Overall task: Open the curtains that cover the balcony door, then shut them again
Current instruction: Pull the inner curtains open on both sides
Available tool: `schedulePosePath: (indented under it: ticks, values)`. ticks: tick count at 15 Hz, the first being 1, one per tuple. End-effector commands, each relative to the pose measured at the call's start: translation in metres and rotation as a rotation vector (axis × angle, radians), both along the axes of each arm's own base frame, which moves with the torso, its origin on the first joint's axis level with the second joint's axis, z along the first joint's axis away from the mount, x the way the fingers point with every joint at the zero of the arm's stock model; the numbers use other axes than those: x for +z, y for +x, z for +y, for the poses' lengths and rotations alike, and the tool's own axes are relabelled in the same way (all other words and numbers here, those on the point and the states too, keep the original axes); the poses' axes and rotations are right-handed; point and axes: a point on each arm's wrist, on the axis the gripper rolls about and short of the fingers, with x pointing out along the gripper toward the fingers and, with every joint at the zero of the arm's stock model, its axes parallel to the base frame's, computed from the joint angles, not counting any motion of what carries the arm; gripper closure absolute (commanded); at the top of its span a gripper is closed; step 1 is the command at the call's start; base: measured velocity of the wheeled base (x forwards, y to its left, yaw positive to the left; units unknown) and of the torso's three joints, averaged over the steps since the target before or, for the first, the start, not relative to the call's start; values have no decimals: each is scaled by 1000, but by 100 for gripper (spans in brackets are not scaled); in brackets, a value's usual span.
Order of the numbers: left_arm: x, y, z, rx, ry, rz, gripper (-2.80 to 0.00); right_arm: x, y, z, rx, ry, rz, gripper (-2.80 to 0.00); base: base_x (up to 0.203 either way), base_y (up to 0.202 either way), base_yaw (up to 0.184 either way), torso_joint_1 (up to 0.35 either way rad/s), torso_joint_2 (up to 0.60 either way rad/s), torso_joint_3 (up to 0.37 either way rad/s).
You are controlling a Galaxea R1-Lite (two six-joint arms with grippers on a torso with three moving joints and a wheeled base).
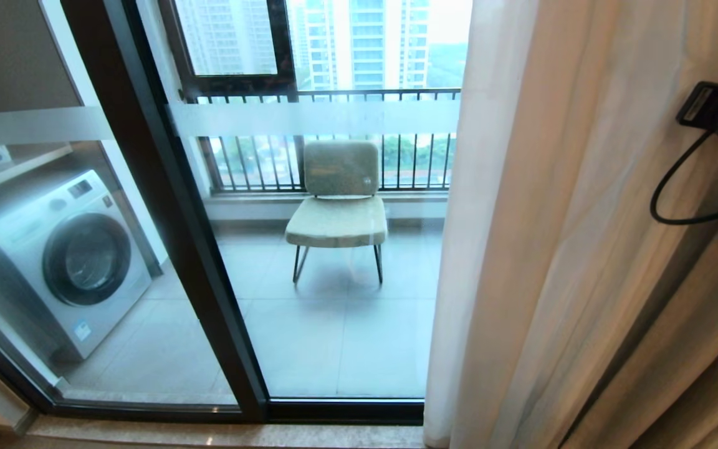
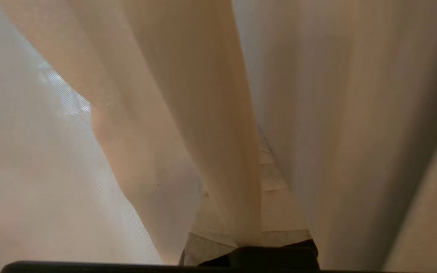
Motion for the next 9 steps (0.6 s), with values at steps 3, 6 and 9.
schedulePosePath:
  ticks: [3, 6, 9]
  values:
    - [0, 0, 0, 1, 0, -1, 0, -1, 1, 1, 0, 0, 0, 0, 0, -190, 5, 4, 4, 3]
    - [0, 0, 0, 1, 0, -1, 0, -1, 1, 1, 1, 0, 0, 0, 0, -195, -3, -6, 4, 5]
    - [0, 0, 0, 0, 0, -1, 0, -1, 1, 1, 2, 0, 0, 0, 0, -203, -1, 15, 7, 0]
